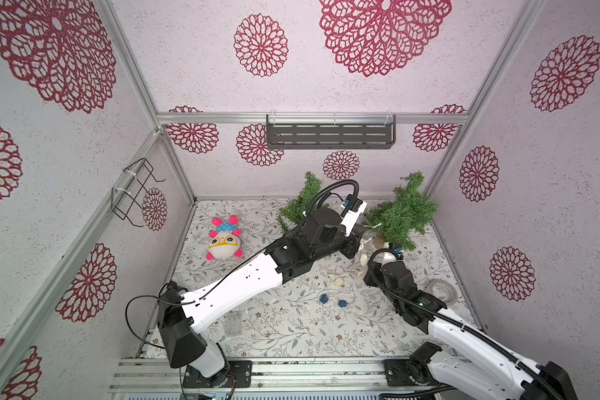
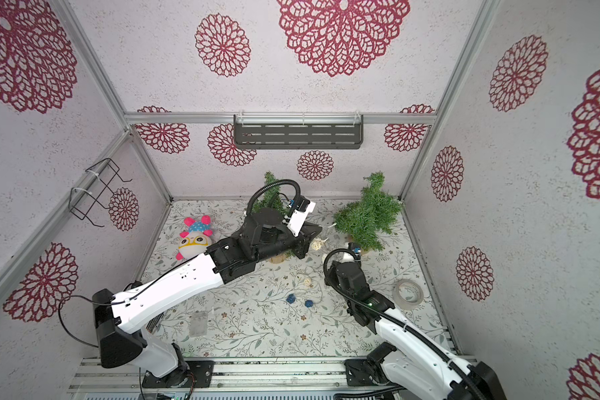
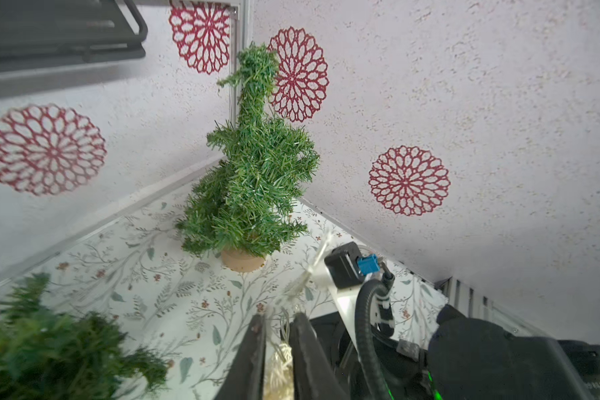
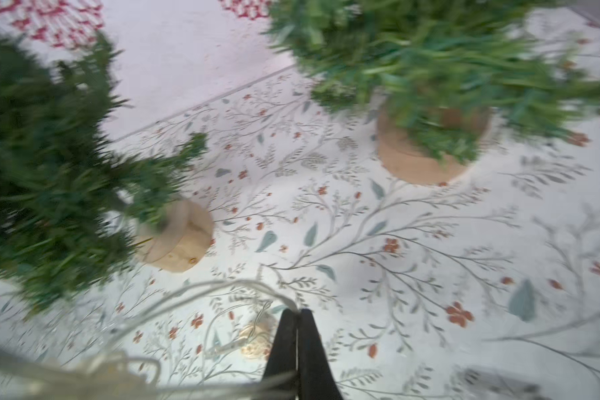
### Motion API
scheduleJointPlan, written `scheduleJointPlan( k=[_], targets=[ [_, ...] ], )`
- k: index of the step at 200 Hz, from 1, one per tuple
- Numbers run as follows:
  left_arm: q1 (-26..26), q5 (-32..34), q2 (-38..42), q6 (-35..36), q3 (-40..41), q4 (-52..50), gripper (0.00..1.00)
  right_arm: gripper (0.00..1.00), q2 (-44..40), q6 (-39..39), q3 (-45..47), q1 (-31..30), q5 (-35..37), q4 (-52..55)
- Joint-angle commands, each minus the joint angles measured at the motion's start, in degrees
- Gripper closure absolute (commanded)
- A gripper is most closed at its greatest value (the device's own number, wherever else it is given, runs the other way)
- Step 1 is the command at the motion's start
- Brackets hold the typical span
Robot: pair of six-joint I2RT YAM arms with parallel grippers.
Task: Wrap string light around the christmas tree
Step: Place the light string at the center of the board.
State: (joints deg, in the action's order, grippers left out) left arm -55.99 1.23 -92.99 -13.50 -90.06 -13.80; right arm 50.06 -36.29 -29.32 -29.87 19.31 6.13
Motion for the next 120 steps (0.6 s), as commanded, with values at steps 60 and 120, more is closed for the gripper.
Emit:
scheduleJointPlan(
  k=[60, 120],
  targets=[
    [1.6, -0.9, 2.9, -3.1, 6.5, -3.7, 0.33, 0.97, 3.5, 3.8, -4.4, 17.8, -4.2, 18.7],
    [4.1, 5.4, 11.9, -11.6, 20.1, -12.4, 0.34, 0.31, 9.2, 9.2, -8.7, 18.7, -6.2, 23.7]
  ],
)
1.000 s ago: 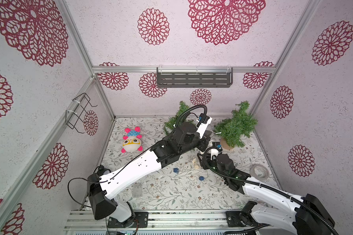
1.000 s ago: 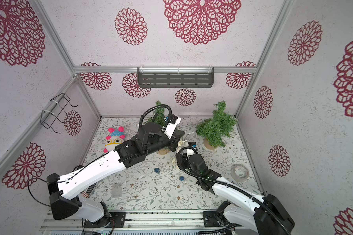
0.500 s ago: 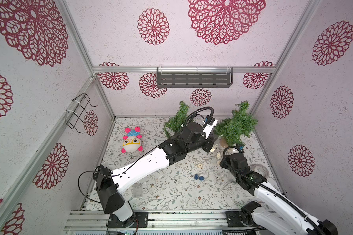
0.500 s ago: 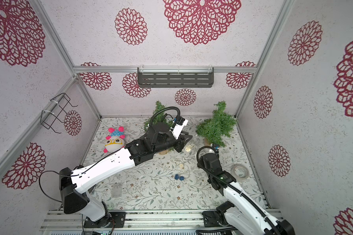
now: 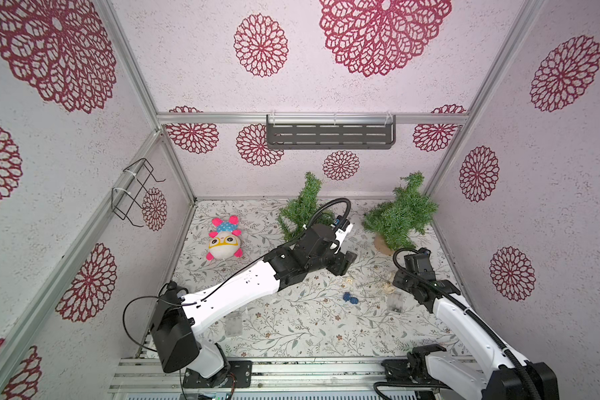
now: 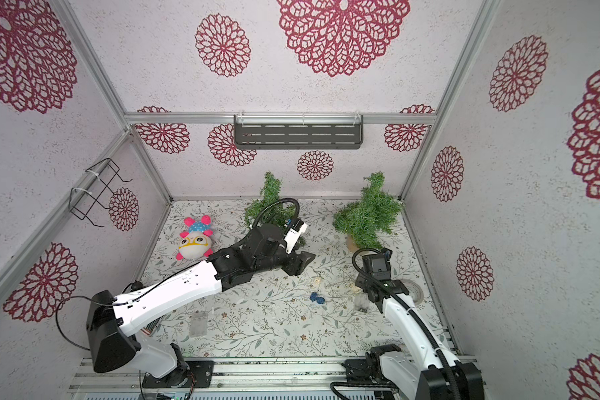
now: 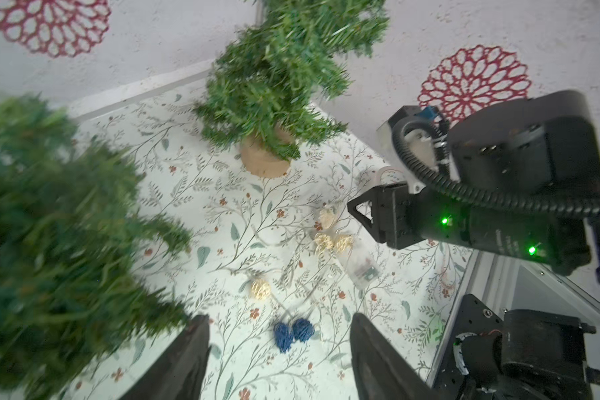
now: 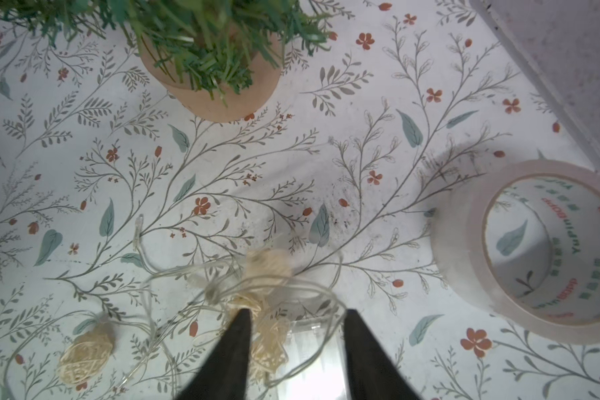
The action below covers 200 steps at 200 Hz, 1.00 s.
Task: Wrap string light around the christmas tree
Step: Place the light string at the center of the board.
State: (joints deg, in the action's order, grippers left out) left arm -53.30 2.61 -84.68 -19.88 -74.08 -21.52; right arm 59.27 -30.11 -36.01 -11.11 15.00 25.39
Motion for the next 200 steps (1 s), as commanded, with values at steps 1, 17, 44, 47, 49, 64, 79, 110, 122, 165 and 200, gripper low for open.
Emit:
scheduleJointPlan(
  k=[1, 17, 44, 47, 49, 64, 79, 110, 122, 165, 200],
  targets=[
    [1.4, 4.3, 3.7, -5.4, 4.4, -4.7, 0.34, 0.30, 0.0, 3.1, -2.0, 0.0, -1.9, 4.6],
    [1.5, 6.8, 5.2, -8.6, 7.3, -7.8, 0.35, 0.23, -2.1, 4.0, -2.0, -0.3, -1.7, 7.3],
    [2.4, 10.9, 6.2, -13.8, 9.5, -13.9, 0.35, 0.17, -3.6, 4.2, -4.6, -2.9, -0.1, 10.5],
    [2.6, 11.3, 6.2, -14.3, 9.6, -14.6, 0.35, 0.16, -3.4, 4.2, -5.0, -3.6, 0.8, 10.9],
    [2.7, 11.5, 6.3, -14.6, 9.6, -15.0, 0.35, 0.16, -3.3, 4.2, -5.4, -4.0, 1.3, 11.1],
    [3.8, 13.0, 6.9, -17.1, 10.1, -17.8, 0.35, 0.16, -2.1, 4.4, -7.4, -7.2, 3.5, 11.9],
    [5.3, 14.6, 7.8, -20.2, 10.6, -21.5, 0.35, 0.17, -0.8, 3.4, -8.7, -11.4, 3.4, 10.7],
    [8.6, 15.3, 10.7, -29.3, 15.4, -27.9, 0.34, 0.20, 3.2, -1.2, -6.2, -18.9, -7.1, -2.2],
    [9.2, 15.3, 11.9, -33.0, 17.6, -30.4, 0.33, 0.21, 6.0, -2.4, -6.0, -21.1, -8.6, -5.5],
    [15.0, 13.2, 16.8, -41.2, 27.0, -30.6, 0.22, 0.22, 12.5, -1.0, -7.1, -26.5, -9.5, -11.8],
    [22.9, 14.4, 17.4, -37.0, 28.3, -29.9, 0.18, 0.22, 13.8, 1.4, -6.3, -27.1, -9.3, -12.5]
  ],
)
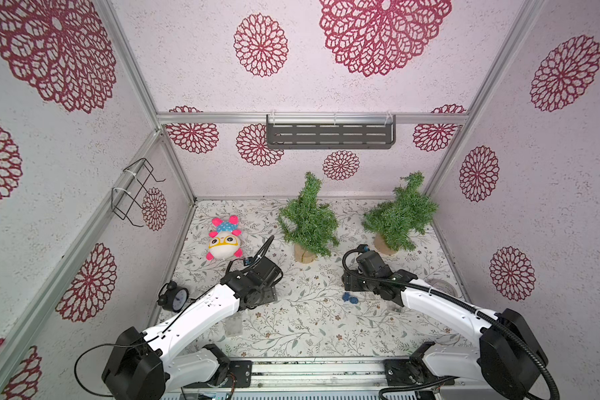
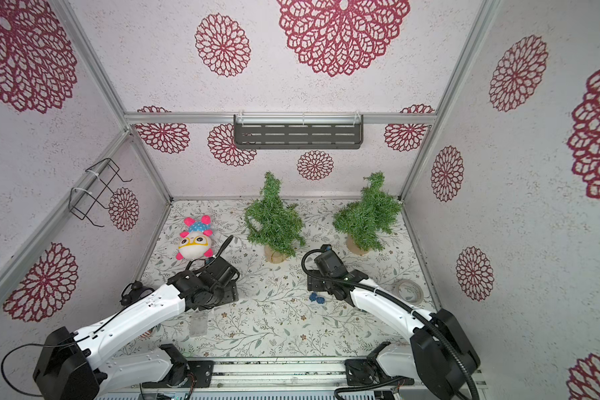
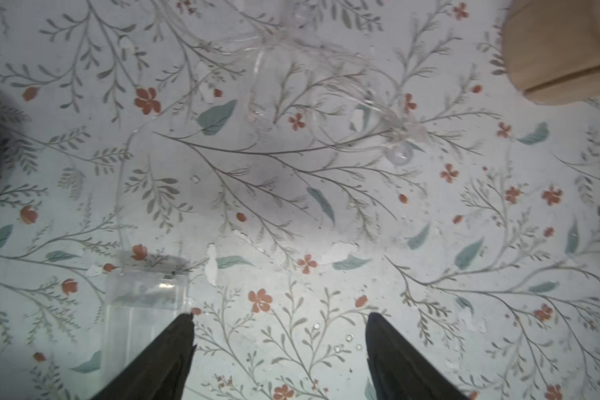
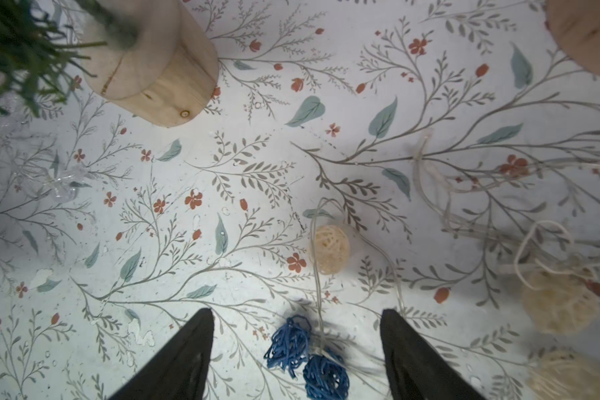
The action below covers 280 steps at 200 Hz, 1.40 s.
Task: Wrap string light around the christmas tree
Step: Place the light string at the center of the board, then pick up the light string from the center of the board.
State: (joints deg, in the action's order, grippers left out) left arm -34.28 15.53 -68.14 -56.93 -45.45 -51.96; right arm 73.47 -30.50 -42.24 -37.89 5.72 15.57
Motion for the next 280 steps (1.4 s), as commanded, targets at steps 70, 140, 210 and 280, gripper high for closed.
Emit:
scheduleJointPlan(
  k=[70, 140, 210, 280],
  targets=[
    [13.0, -7.9, -8.4, 10.8, -4.4, 19.2, 0.10, 0.24, -0.3, 3.1, 2.9, -0.3, 0.8, -4.7],
    [7.6, -9.4, -23.9, 5.0, -8.8, 27.8, 0.09, 0.25, -0.5, 2.8, 4.6, -0.3, 1.5, -5.1],
    [7.5, -7.7, -32.3, 7.0, -11.6, 26.5, 0.31, 0.25, -0.9, 2.3, 5.2, -0.3, 1.9, -4.9],
    [7.3, -13.3, -26.8, 10.2, -4.9, 34.6, 0.85, 0.26, -1.5, 1.9, 4.1, -0.4, 1.8, -4.6]
  ],
)
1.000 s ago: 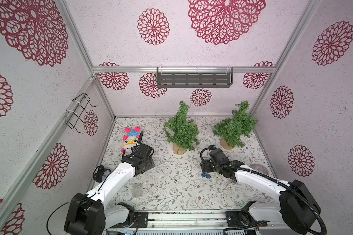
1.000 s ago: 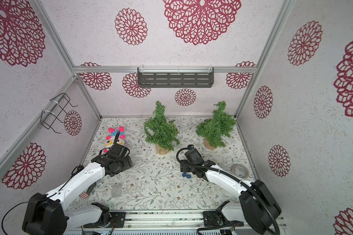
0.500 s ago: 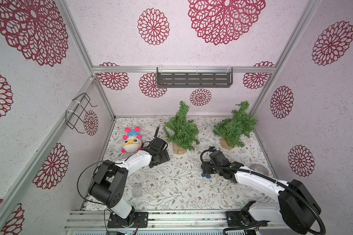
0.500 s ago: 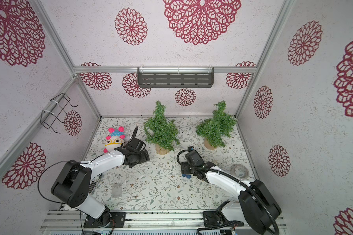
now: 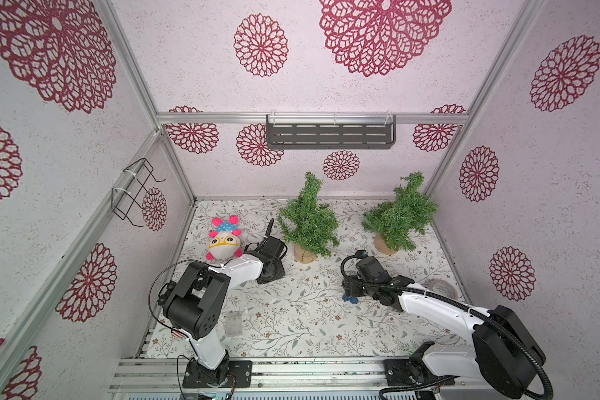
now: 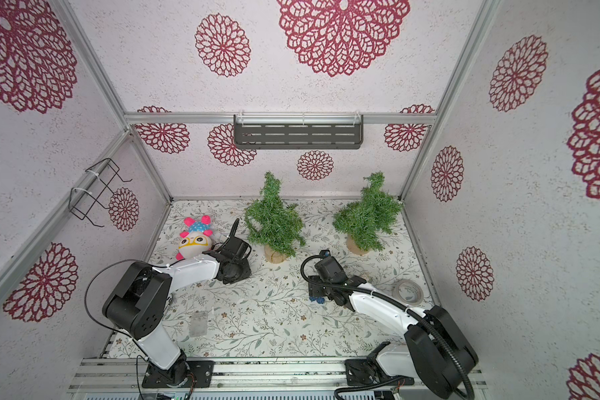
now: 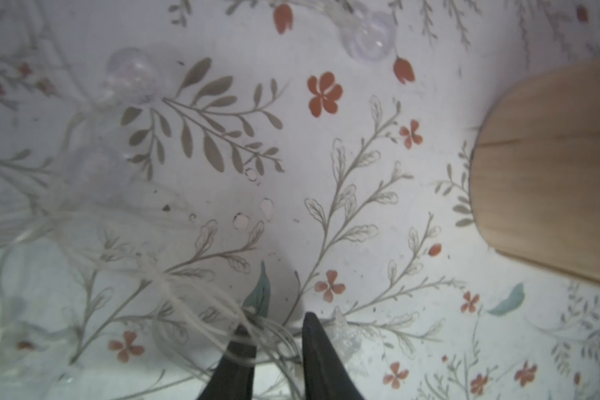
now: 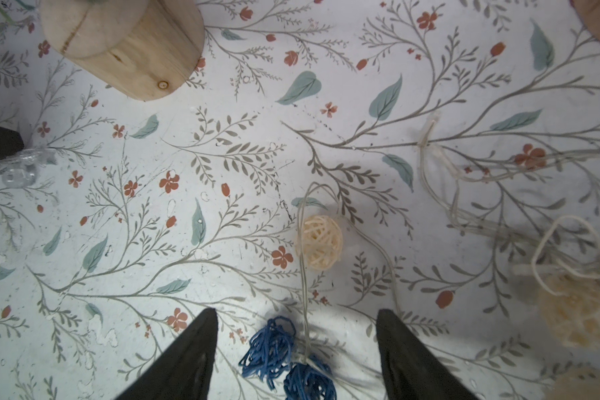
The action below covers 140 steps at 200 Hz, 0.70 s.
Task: Wrap string light around the christmas tree
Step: Pick up the light string from the center of the board.
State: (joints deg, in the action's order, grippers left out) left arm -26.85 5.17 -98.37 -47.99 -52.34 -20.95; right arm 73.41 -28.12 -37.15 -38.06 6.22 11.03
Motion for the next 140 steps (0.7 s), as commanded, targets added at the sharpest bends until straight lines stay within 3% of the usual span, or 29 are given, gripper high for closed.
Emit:
scheduleJointPlan(
  k=[1, 23, 76, 140],
  targets=[
    [-0.1, -3.1, 3.6, 1.2, 2.0, 3.5, 0.86, 0.26, -1.4, -0.4, -1.0, -0.3, 1.3, 0.0],
    [-2.1, -3.8, 8.9, 2.7, 2.2, 0.5, 0.94, 0.27, -1.5, -0.4, -1.5, -0.3, 0.4, 0.9],
    [-12.7, -0.6, 22.5, 6.2, 1.0, -6.6, 1.00, 0.27, -10.8, 1.4, 4.9, -1.0, -7.4, -2.7],
    [-19.5, -4.6, 27.0, 10.5, -8.6, -12.5, 1.00, 0.29, -26.7, 3.5, 9.5, -1.0, -14.0, -5.9]
  ],
)
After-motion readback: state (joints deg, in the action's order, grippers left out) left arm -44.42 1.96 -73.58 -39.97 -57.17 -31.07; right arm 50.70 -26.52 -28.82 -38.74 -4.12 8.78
